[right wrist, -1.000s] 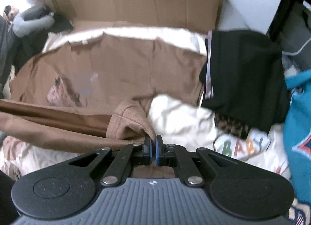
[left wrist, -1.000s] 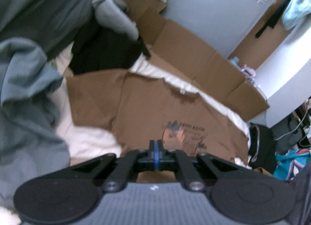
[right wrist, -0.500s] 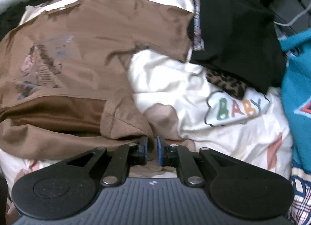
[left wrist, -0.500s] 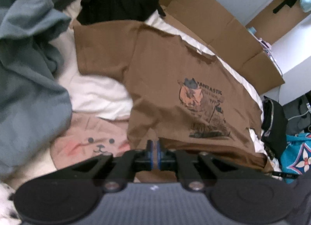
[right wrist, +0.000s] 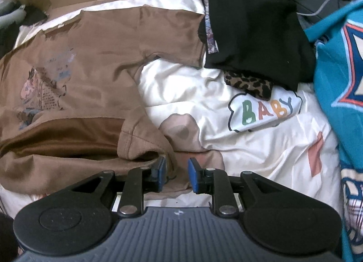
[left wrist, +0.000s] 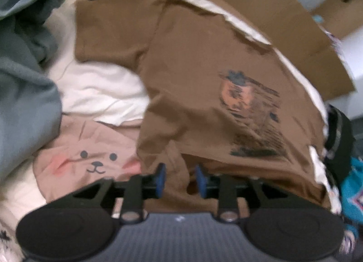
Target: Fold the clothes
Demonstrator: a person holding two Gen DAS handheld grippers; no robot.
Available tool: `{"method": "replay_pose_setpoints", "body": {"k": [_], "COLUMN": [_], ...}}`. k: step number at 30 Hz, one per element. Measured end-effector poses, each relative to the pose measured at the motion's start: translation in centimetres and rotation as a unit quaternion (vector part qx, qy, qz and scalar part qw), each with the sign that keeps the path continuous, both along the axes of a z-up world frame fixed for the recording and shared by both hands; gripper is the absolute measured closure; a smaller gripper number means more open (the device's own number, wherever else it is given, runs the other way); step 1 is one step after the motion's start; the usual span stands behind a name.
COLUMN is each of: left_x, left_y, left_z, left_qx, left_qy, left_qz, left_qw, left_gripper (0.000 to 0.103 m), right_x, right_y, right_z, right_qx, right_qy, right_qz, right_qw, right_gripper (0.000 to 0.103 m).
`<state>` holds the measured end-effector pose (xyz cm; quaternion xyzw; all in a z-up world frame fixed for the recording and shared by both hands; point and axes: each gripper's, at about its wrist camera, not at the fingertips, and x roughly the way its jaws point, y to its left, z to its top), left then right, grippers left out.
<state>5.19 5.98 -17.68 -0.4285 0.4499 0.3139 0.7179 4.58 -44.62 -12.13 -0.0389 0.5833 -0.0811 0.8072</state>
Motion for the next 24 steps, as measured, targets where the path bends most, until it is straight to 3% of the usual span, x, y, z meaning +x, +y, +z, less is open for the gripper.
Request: {"method": "replay_pose_setpoints", "body": {"k": [3, 9, 12, 21, 24], "left_x": [0.8, 3.1, 4.6, 7.8, 7.7], "left_y": [1.2, 2.8, 2.8, 1.3, 1.0], "left_z": [-0.5, -2.0, -2.8, -4.2, -4.5], "left_qx": [-0.018, -0.035, -0.037, -0.015, -0.013], "left_qy": [0.0, 0.051, 0.084, 0.169, 0.187], "left_qz": [0.037, 0.063, 0.045, -0.019, -0.028], "left_qw": [0.9991, 0.9961, 0.9948, 0.9853, 0.9818], "left_gripper": [0.062, 0.059, 0.055, 0.056, 0.071], "right_x": [-0.5, -1.0, -1.0, -1.4, -1.4], "right_y": [-0.1, -0.4, -0.3, 0.1, 0.5], "right_z": [-0.2, -0.6, -0.8, -2.1, -2.2], "right_qx": [0.006, 0.022, 0.027, 0.034, 0.034], "right_qy": [-0.006, -0.006, -0.009, 0.0, 0.0], "right_qz": [-0.009, -0.031, -0.036, -0.032, -0.026], "right_qw": [1.0, 0.999, 0.999, 0.999, 0.999], "right_gripper": [0.074, 0.073, 0.071, 0.069, 0.069]}}
